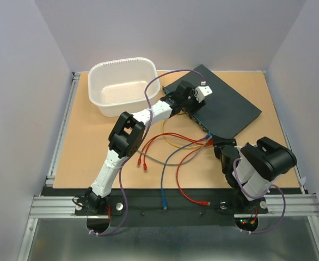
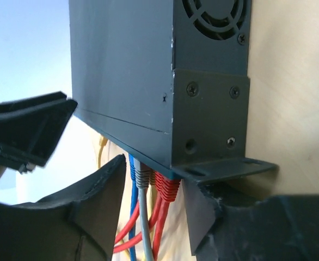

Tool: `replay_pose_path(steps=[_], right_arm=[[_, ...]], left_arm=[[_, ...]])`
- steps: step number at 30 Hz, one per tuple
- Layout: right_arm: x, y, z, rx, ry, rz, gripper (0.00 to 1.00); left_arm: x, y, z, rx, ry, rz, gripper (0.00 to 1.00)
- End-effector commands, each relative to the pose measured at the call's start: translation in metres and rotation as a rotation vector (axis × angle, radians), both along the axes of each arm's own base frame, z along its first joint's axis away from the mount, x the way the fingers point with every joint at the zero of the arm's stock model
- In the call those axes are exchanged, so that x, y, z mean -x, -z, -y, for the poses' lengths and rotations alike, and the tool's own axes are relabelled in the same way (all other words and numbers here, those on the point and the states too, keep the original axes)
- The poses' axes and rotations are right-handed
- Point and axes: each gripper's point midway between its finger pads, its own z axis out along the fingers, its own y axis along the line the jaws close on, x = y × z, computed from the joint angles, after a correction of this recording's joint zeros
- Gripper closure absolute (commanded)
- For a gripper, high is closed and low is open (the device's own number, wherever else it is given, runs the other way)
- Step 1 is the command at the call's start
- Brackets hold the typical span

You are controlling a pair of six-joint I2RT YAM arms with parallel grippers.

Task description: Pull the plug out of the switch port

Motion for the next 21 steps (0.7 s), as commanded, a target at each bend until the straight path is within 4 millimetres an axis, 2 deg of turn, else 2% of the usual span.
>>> replay_pose_path(steps=[1, 3, 6, 9, 11, 12, 13, 14, 16, 17, 18, 19, 20, 21], right_arm=[[0.011, -0.048, 0.049, -0.026, 0.199, 0.186, 0.48], [0.012, -0.050, 0.050, -0.029, 0.202, 0.190, 0.49], [0.011, -0.050, 0.053, -0.025, 0.204, 0.190, 0.53], [0.011, -0.049, 0.058, -0.030, 0.209, 0.185, 0.53], [0.010, -0.050, 0.067, -0.035, 0.225, 0.188, 0.53], [0.009, -0.048, 0.063, -0.043, 0.185, 0.178, 0.53], [0.008, -0.047, 0.063, -0.050, 0.173, 0.169, 0.52], [0.005, -0.045, 0.071, -0.052, 0.184, 0.158, 0.52], [-0.001, -0.030, 0.062, -0.052, 0.104, 0.076, 0.50], [-0.002, -0.031, 0.060, -0.039, 0.069, 0.066, 0.48], [-0.004, -0.030, 0.061, -0.025, 0.069, 0.052, 0.48], [0.003, -0.008, 0.056, -0.013, 0.040, -0.051, 0.46], [-0.004, -0.023, 0.053, -0.016, 0.028, -0.022, 0.45], [0.005, -0.005, 0.053, -0.004, 0.021, -0.111, 0.44]], left_arm=[[0.007, -0.049, 0.010, -0.021, 0.160, 0.138, 0.32], [0.005, -0.047, 0.005, -0.115, 0.234, 0.223, 0.30], [0.010, -0.033, -0.011, -0.218, 0.301, 0.230, 0.25], [0.004, -0.039, -0.032, -0.267, 0.306, 0.263, 0.16], [-0.002, -0.041, -0.038, -0.280, 0.305, 0.282, 0.09], [-0.004, -0.036, -0.040, -0.300, 0.311, 0.285, 0.09], [-0.005, -0.032, -0.040, -0.316, 0.323, 0.291, 0.09], [-0.005, -0.028, -0.040, -0.345, 0.354, 0.316, 0.09], [-0.002, -0.021, -0.036, -0.341, 0.403, 0.315, 0.09], [0.002, -0.017, -0.034, -0.342, 0.425, 0.305, 0.09], [0.004, -0.017, -0.031, -0.332, 0.436, 0.302, 0.09], [0.003, -0.021, -0.026, -0.311, 0.442, 0.306, 0.09], [0.004, -0.023, -0.021, -0.299, 0.445, 0.305, 0.09], [0.002, -0.029, -0.014, -0.270, 0.440, 0.304, 0.09]])
